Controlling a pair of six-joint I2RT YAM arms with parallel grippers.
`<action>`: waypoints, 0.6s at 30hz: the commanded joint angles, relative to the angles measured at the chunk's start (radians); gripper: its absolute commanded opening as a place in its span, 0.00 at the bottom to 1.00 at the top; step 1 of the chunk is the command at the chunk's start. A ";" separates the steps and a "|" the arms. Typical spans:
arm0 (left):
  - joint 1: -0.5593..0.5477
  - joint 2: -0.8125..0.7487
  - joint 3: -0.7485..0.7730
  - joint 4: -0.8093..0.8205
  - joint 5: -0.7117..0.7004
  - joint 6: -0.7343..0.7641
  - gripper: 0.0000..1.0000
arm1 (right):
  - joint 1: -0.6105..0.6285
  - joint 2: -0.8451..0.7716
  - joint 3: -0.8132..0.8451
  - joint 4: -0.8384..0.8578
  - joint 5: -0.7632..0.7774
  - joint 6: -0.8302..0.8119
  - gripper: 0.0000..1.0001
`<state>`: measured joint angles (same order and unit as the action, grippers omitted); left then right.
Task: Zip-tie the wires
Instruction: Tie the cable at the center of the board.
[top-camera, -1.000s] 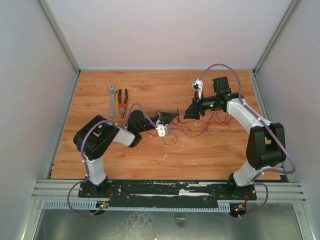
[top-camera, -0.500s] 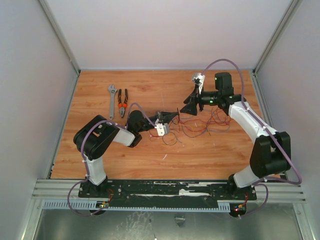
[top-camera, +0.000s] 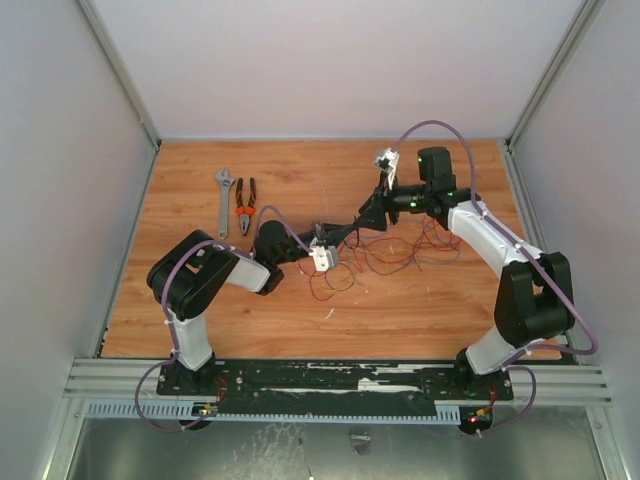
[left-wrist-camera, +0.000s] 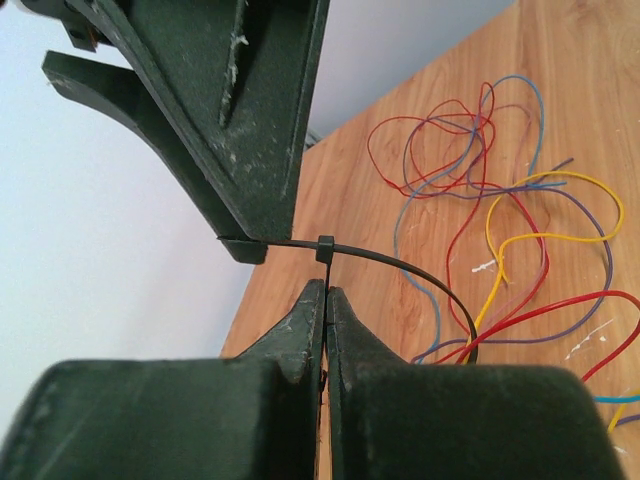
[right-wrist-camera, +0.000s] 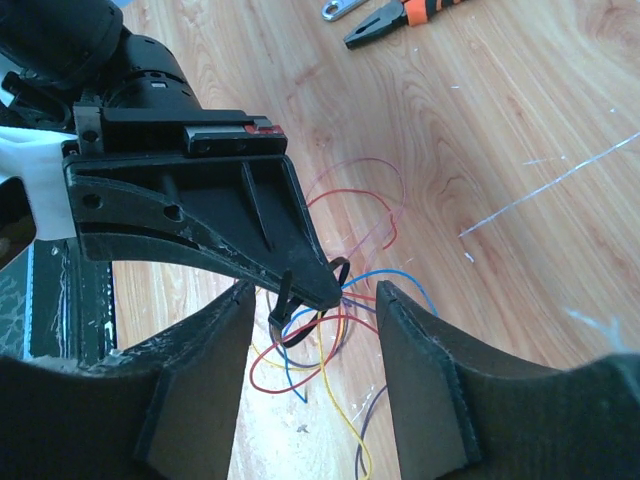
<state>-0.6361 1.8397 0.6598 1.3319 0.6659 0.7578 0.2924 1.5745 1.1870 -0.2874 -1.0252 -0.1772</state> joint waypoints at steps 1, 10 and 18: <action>0.004 0.009 -0.002 0.054 0.008 -0.012 0.00 | 0.013 0.025 0.034 -0.007 -0.016 0.007 0.51; 0.003 0.012 0.001 0.054 0.008 -0.012 0.00 | 0.025 0.045 0.055 -0.029 -0.047 0.000 0.28; 0.004 0.013 -0.001 0.066 0.001 -0.043 0.00 | 0.028 0.052 0.080 -0.070 -0.072 -0.038 0.00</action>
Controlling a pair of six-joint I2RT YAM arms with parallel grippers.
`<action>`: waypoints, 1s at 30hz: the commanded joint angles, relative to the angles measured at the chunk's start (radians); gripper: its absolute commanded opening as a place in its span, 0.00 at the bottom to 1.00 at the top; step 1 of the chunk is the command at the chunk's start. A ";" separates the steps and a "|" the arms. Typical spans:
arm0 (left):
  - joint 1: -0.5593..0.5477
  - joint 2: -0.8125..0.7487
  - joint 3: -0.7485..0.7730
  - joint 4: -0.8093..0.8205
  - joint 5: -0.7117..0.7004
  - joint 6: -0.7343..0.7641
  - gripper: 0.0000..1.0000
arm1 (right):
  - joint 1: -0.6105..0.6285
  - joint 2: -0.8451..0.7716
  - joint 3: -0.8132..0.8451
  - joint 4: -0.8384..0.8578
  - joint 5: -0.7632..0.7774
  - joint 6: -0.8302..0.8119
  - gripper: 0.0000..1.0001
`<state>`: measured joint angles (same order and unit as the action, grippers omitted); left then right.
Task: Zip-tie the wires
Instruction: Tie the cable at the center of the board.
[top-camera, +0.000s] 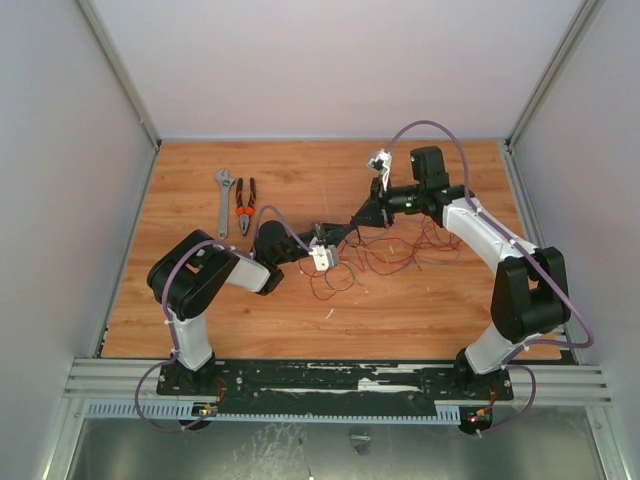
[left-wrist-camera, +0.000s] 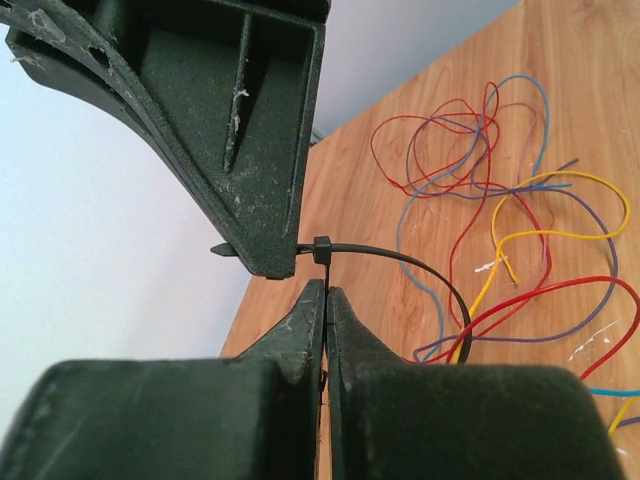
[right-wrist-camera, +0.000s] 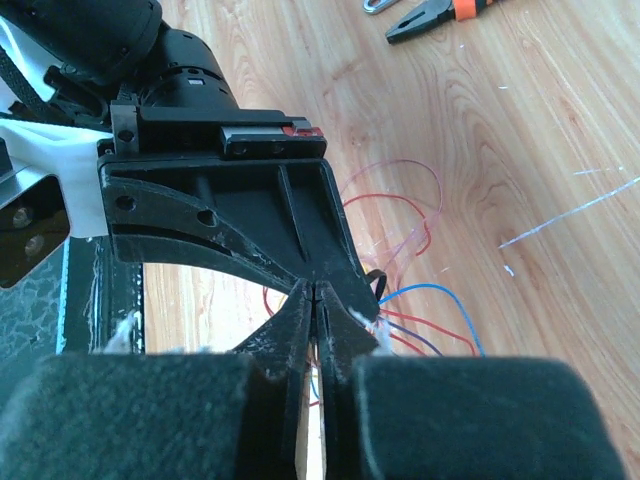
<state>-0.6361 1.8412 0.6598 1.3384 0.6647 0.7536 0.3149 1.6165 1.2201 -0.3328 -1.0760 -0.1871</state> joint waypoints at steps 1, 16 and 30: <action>0.004 0.013 -0.002 0.063 -0.001 -0.047 0.00 | 0.006 0.010 0.053 -0.029 -0.023 -0.029 0.00; -0.001 -0.101 -0.151 0.125 -0.198 -0.181 0.48 | 0.006 -0.033 0.005 0.061 0.078 0.037 0.00; -0.097 -0.335 -0.289 0.298 -0.815 -0.639 0.38 | 0.080 -0.102 -0.061 0.192 0.402 0.158 0.00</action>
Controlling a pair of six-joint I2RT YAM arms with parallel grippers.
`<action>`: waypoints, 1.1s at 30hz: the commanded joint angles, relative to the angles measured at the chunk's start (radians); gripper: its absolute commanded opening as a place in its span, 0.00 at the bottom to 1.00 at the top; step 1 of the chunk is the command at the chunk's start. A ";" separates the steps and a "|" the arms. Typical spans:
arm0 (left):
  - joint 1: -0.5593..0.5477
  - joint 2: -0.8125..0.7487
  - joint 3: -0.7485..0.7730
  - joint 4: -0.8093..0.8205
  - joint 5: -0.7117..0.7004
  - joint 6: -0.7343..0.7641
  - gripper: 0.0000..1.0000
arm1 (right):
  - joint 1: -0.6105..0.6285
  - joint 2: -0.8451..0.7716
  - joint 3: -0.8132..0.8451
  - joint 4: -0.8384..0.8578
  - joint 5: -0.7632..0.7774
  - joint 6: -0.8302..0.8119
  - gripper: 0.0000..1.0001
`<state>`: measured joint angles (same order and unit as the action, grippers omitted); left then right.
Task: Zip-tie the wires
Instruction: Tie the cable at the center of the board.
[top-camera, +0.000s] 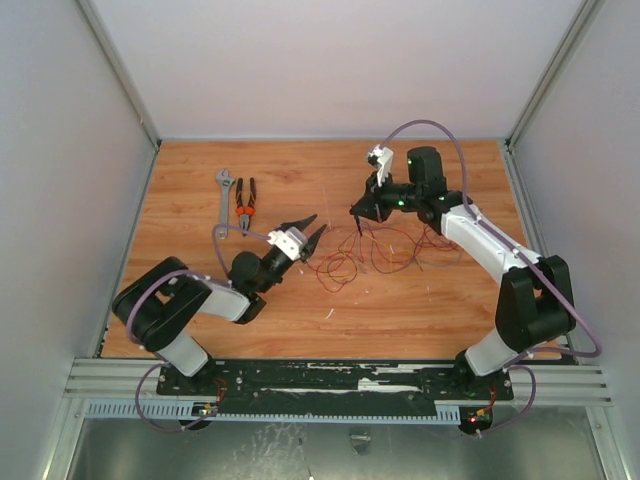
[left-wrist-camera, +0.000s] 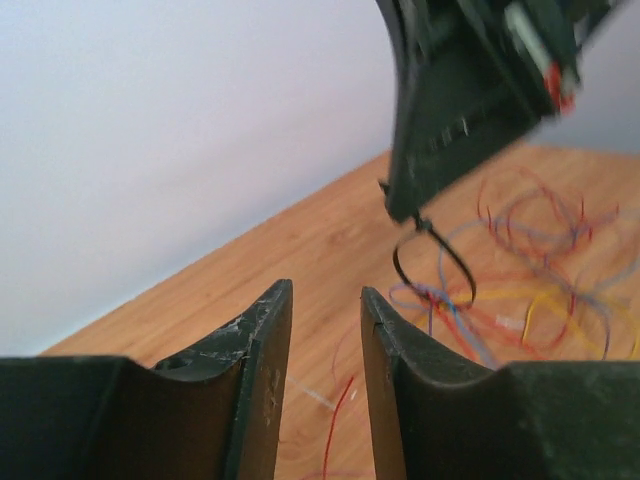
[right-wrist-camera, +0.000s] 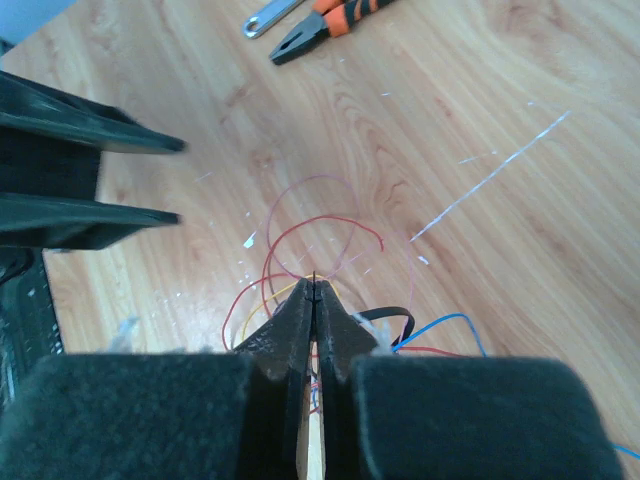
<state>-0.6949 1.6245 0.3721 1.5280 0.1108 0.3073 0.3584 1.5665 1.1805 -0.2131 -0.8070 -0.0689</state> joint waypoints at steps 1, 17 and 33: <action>-0.050 -0.162 0.004 0.043 -0.296 -0.225 0.38 | 0.049 -0.062 -0.029 0.089 0.169 0.052 0.00; -0.115 -0.410 0.095 -0.731 -0.279 -0.643 0.50 | 0.156 -0.094 -0.106 0.255 0.507 0.444 0.00; -0.171 -0.202 0.178 -0.537 -0.352 -0.662 0.50 | 0.188 -0.126 -0.143 0.262 0.585 0.502 0.00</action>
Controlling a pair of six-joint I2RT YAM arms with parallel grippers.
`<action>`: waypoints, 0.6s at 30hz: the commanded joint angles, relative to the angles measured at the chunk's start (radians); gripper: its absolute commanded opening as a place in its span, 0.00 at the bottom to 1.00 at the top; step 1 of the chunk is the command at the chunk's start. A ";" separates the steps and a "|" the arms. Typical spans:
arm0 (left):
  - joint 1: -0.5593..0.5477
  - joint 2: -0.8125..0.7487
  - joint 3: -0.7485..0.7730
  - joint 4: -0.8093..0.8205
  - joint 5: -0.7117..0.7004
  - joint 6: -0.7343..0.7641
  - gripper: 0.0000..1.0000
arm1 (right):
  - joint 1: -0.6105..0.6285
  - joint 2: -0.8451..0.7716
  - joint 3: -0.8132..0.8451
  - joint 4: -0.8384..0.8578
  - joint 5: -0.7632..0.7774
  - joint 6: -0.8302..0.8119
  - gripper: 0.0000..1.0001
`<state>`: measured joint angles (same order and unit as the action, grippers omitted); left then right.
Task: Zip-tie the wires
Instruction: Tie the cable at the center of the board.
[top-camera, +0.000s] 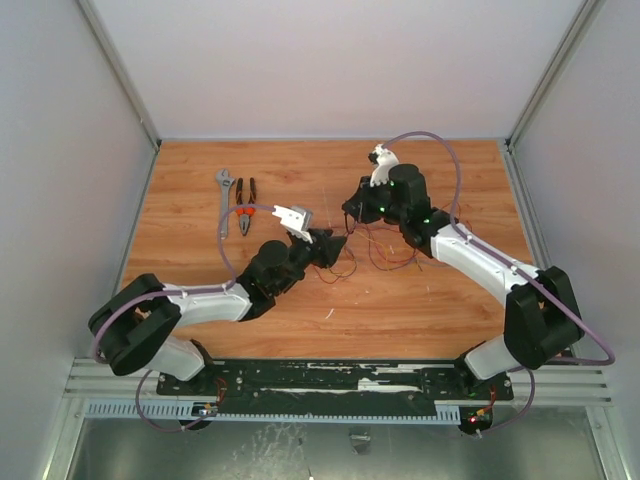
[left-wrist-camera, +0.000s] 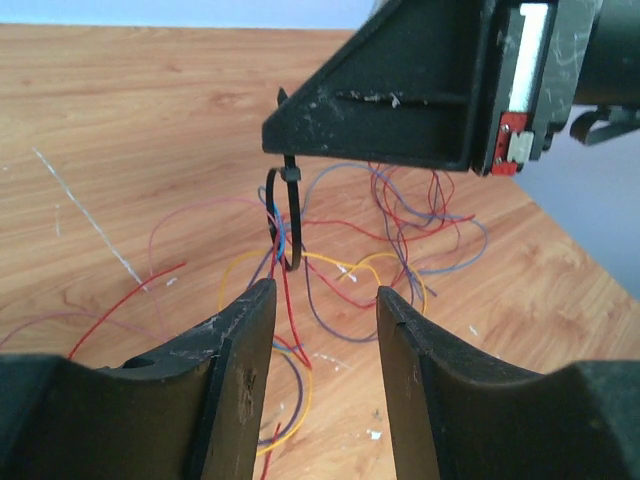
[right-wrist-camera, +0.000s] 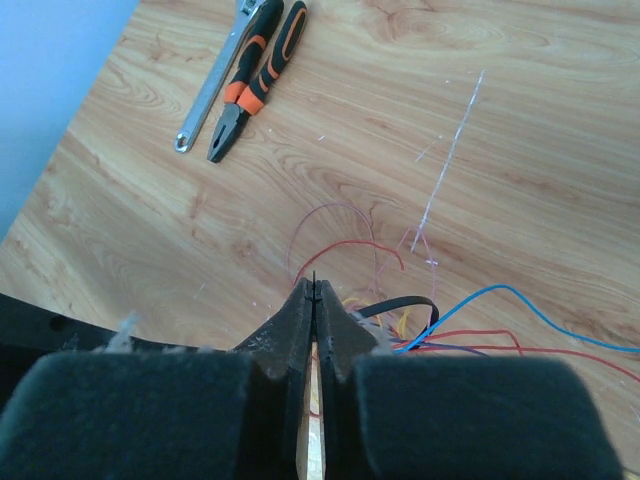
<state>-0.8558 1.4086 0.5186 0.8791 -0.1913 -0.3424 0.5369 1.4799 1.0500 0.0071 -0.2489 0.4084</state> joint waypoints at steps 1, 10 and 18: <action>-0.011 0.021 0.032 0.122 -0.063 -0.017 0.50 | 0.009 -0.043 -0.015 0.045 0.025 0.029 0.00; -0.011 0.088 0.069 0.155 -0.091 -0.060 0.47 | 0.010 -0.052 -0.023 0.066 0.005 0.050 0.00; -0.010 0.123 0.099 0.164 -0.154 -0.101 0.41 | 0.010 -0.067 -0.041 0.072 0.003 0.055 0.00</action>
<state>-0.8597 1.5146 0.5812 0.9939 -0.2859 -0.4149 0.5373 1.4536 1.0309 0.0360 -0.2489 0.4488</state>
